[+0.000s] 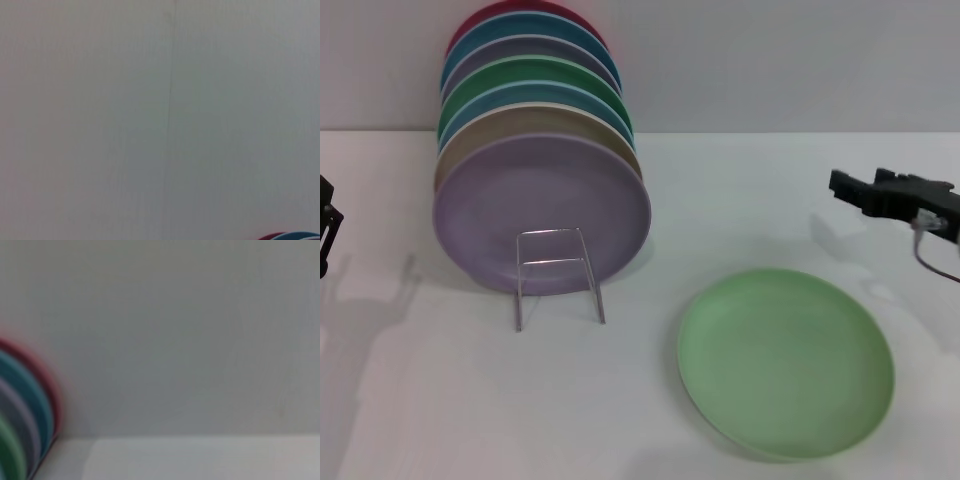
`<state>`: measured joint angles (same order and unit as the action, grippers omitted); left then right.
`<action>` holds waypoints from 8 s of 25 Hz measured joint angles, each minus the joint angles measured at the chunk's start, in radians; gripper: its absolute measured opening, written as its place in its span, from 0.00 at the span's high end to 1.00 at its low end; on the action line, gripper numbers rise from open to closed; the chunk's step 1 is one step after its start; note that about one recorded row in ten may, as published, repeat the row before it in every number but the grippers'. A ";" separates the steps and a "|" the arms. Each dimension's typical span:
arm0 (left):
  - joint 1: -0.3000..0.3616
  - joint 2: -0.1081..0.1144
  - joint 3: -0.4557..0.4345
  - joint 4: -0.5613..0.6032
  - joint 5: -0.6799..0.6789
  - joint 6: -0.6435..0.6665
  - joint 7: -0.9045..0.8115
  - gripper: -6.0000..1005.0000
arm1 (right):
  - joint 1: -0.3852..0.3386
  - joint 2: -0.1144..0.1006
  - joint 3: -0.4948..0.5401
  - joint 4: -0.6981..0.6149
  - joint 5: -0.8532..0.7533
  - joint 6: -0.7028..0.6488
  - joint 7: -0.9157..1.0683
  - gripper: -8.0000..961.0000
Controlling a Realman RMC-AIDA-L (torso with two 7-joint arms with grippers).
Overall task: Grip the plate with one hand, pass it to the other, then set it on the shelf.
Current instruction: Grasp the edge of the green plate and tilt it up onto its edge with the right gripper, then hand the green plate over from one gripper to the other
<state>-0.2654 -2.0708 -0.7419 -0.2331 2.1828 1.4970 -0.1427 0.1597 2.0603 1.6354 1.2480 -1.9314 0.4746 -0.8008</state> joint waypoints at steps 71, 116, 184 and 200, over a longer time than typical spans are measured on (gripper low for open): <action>-0.007 0.000 -0.004 0.000 -0.008 0.006 -0.009 0.23 | 0.346 -0.012 0.464 -0.160 -0.629 0.978 0.360 0.89; 0.006 0.002 0.004 -0.006 -0.001 0.028 -0.011 0.24 | 0.064 0.023 -0.017 0.091 -0.490 -0.183 0.153 0.97; -0.047 -0.008 0.467 -0.180 0.000 -0.092 0.030 0.26 | 0.004 0.032 -1.394 -0.453 0.005 -1.936 0.133 0.96; -0.064 -0.008 0.444 -0.195 -0.005 -0.155 0.024 0.26 | 0.009 0.029 -1.438 -0.403 0.032 -1.933 -0.030 0.96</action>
<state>-0.3299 -2.0785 -0.2979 -0.4279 2.1775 1.3417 -0.1191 0.1692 2.0890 0.1970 0.8447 -1.8995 -1.4586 -0.8307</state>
